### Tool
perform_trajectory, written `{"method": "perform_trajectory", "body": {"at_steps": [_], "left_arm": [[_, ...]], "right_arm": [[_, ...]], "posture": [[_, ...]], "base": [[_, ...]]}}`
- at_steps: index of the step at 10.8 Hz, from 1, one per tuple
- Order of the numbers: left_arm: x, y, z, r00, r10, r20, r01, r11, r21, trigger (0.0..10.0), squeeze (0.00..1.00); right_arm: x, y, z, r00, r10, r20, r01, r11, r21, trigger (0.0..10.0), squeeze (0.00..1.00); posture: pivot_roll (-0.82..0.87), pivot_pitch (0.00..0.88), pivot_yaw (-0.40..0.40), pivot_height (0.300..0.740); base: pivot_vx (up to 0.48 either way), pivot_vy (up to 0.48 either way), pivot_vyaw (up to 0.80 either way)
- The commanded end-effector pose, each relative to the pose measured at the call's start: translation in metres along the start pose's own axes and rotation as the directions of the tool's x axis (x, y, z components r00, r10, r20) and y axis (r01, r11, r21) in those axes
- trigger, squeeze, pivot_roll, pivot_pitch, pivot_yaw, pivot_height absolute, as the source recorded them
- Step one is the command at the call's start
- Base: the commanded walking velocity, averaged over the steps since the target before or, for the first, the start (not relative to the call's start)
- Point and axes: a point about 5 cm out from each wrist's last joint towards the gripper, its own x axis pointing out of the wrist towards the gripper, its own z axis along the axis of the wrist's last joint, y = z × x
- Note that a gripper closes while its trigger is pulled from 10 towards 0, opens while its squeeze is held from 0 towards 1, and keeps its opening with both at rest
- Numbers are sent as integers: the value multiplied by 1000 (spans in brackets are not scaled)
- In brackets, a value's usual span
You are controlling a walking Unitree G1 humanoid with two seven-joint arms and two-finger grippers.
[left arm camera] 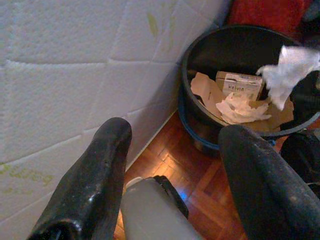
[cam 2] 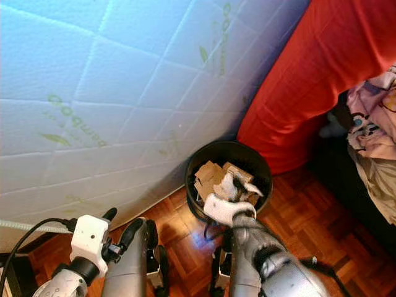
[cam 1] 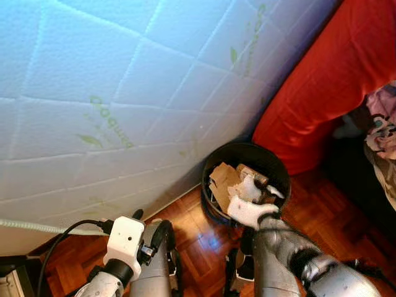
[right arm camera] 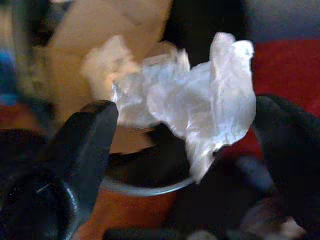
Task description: Clean up the room
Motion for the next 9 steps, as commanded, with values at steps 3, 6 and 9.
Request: {"method": "perform_trajectory", "body": {"at_steps": [3,6,9], "left_arm": [[-5,-1,-8,999,3,-39,-3,1000,5,10000,0],[-5,-2,-9,999,1,-39,-1,1000,3,10000,0],[-11,-2,-9,999,3,-48,-3,1000,4,10000,0]], "right_arm": [[-1,0,-10,993,-25,-119,62,947,316,10000,0],[-5,6,-23,982,26,-187,52,916,397,10000,0],[-9,19,-28,977,82,-198,17,892,451,10000,0]], "posture": [[284,408,0,610],[281,406,-1,610],[292,422,6,610]], "base": [[0,0,0],[0,0,0],[0,0,0]]}}
